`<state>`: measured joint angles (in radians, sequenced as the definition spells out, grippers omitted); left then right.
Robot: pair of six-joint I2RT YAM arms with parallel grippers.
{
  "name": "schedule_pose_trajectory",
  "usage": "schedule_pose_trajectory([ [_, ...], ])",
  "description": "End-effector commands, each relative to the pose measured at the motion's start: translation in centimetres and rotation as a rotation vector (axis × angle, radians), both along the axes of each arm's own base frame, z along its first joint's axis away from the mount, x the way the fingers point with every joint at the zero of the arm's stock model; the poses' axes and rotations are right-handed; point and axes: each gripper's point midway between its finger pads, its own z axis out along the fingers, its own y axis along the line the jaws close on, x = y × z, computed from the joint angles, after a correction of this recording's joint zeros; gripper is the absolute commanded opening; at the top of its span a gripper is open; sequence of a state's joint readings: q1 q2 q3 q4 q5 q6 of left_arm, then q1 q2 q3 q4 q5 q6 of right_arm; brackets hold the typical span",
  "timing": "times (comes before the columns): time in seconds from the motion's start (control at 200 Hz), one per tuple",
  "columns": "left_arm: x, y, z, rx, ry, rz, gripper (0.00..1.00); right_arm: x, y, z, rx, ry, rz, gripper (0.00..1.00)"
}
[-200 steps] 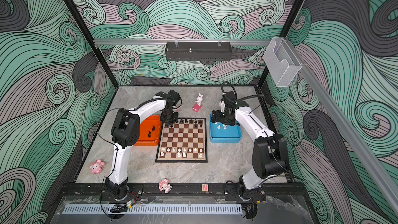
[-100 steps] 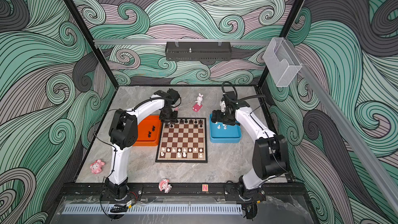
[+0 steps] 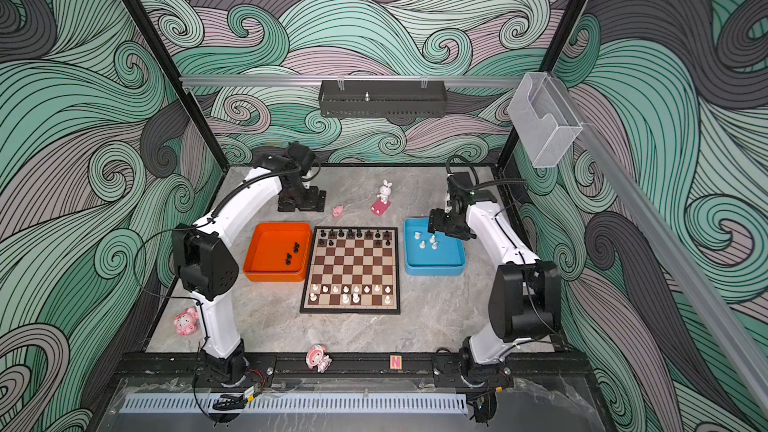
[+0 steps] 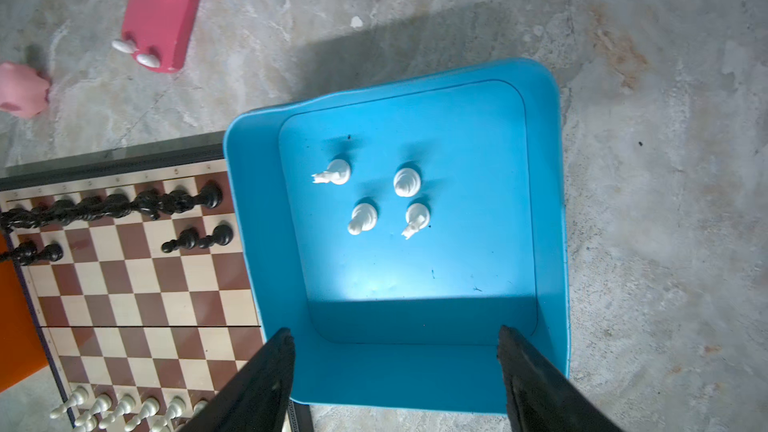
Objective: Set up the chess pieces on the board
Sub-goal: 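Move the left gripper back over the orange tray, then lower the right gripper into the blue tray and grasp a white pawn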
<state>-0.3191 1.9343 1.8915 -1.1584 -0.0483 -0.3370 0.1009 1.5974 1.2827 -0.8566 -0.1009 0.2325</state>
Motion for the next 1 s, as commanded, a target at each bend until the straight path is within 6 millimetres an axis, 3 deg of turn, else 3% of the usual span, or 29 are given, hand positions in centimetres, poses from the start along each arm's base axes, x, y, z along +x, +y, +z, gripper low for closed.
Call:
schedule_pose_trajectory([
  [0.0,0.3,4.5,1.1,-0.016,-0.017,0.093,0.94,-0.4,-0.1,-1.0,-0.014,0.056,-0.014,0.73],
  [0.17,1.2,8.9,-0.1,-0.04,-0.02,0.195,0.94,0.1,0.4,-3.0,-0.01,0.088,-0.042,0.65],
  [0.305,1.1,10.7,-1.6,-0.077,0.005,0.239,0.94,0.8,1.4,-3.9,0.0,0.099,-0.048,0.61],
  [0.545,1.0,11.2,-3.1,-0.158,0.046,0.272,0.94,1.9,3.6,-5.4,0.018,0.106,-0.044,0.55],
  [0.996,1.1,12.1,-4.0,-0.188,0.066,0.305,0.94,3.0,4.3,-8.2,0.001,0.147,-0.046,0.43],
])
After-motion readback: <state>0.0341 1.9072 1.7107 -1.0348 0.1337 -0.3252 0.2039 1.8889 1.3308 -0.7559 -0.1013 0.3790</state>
